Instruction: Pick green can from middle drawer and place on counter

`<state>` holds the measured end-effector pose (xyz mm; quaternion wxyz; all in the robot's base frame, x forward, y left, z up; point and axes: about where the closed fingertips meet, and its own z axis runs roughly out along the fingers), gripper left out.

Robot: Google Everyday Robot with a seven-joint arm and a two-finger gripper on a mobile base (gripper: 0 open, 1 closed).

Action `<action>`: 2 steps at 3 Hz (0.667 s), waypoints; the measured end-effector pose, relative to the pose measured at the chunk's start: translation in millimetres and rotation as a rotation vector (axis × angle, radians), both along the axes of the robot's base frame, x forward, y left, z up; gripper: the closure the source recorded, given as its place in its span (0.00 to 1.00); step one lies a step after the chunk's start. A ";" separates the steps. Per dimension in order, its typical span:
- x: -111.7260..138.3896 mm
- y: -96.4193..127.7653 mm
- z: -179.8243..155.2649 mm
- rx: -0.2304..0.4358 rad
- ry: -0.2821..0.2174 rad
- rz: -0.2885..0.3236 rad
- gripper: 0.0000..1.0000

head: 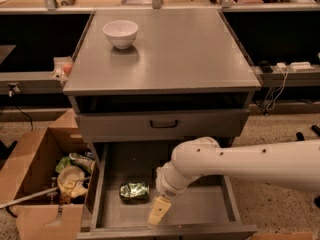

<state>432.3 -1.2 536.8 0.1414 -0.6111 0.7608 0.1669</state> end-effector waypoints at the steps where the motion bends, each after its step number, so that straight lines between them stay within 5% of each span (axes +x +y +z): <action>1: 36.4 20.0 -46.3 0.077 -0.019 -0.056 0.00; 2: 72.3 40.1 -78.0 0.127 -0.035 -0.088 0.00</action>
Offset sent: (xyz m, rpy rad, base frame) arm 0.1189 0.0638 -0.1137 0.1883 -0.0598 -0.1285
